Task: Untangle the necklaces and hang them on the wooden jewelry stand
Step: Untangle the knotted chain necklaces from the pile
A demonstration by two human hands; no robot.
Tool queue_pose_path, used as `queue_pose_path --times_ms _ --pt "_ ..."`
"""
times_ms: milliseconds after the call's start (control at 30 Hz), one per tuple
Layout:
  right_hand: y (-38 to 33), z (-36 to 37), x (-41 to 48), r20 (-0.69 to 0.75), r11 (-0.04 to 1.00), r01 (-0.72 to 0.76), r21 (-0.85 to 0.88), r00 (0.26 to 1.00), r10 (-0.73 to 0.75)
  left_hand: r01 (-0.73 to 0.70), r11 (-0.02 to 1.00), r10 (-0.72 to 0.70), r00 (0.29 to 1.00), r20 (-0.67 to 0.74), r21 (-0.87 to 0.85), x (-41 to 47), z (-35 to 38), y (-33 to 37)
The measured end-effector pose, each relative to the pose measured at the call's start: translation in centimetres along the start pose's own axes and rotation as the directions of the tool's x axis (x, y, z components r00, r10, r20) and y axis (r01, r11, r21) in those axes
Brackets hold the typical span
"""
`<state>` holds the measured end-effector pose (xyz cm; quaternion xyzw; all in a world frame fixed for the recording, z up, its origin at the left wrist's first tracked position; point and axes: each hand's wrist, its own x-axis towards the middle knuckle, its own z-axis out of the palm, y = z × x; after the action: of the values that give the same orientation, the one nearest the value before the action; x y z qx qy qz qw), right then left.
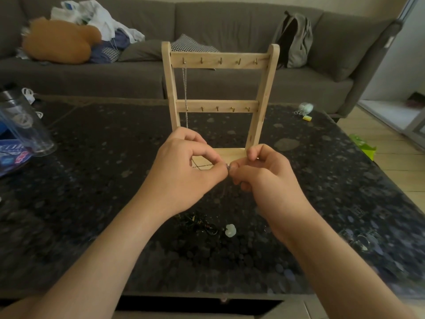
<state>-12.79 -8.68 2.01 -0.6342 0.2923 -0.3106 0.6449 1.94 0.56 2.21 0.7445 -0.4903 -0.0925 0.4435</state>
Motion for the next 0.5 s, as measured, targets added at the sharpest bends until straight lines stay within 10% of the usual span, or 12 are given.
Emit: queue_pose_path --times_ms 500 --pt "-0.16 -0.20 0.01 -0.015 0.998 0.051 -0.029 0.999 -0.051 0.027 0.998 -0.023 0.996 0.083 -0.048 0.24 0.37 -0.18"
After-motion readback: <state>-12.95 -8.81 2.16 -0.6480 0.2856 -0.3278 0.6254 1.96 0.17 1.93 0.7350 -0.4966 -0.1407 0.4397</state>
